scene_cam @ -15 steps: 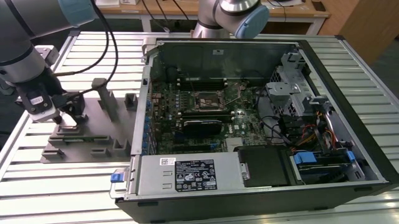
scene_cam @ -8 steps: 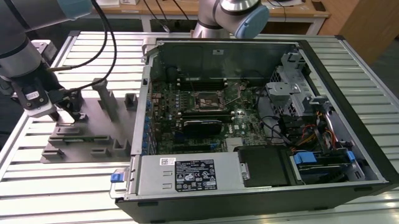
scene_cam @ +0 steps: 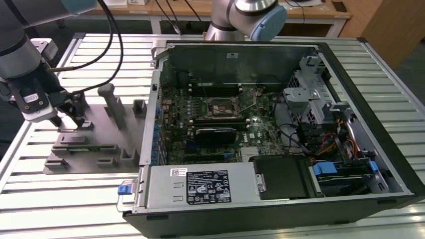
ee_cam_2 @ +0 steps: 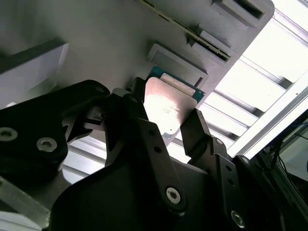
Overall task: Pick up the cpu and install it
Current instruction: 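Pick up the cpu and move it towards the insertion slot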
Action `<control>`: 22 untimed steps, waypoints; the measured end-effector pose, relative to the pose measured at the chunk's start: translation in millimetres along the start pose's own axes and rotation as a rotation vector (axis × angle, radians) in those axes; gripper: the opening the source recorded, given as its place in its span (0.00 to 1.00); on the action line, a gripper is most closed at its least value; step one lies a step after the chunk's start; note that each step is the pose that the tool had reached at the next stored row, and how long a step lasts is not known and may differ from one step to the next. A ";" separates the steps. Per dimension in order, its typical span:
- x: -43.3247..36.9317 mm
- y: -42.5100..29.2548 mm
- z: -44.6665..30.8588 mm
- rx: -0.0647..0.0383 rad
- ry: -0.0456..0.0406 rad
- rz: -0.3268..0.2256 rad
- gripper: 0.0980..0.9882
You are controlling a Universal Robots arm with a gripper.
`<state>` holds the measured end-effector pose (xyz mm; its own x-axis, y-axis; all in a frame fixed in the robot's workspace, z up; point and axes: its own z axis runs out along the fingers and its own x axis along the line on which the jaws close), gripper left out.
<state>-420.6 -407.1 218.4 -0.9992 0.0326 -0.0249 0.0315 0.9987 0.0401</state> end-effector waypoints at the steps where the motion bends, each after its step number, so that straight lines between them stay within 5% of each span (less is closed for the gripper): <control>1: 0.0 0.0 -0.9 0.000 0.0001 0.000 0.50; 22: -0.7 1.1 -27.1 0.000 -0.0002 0.000 0.50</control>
<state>-420.7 -407.1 245.5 -0.9992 0.0326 -0.0251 0.0315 0.9987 0.0401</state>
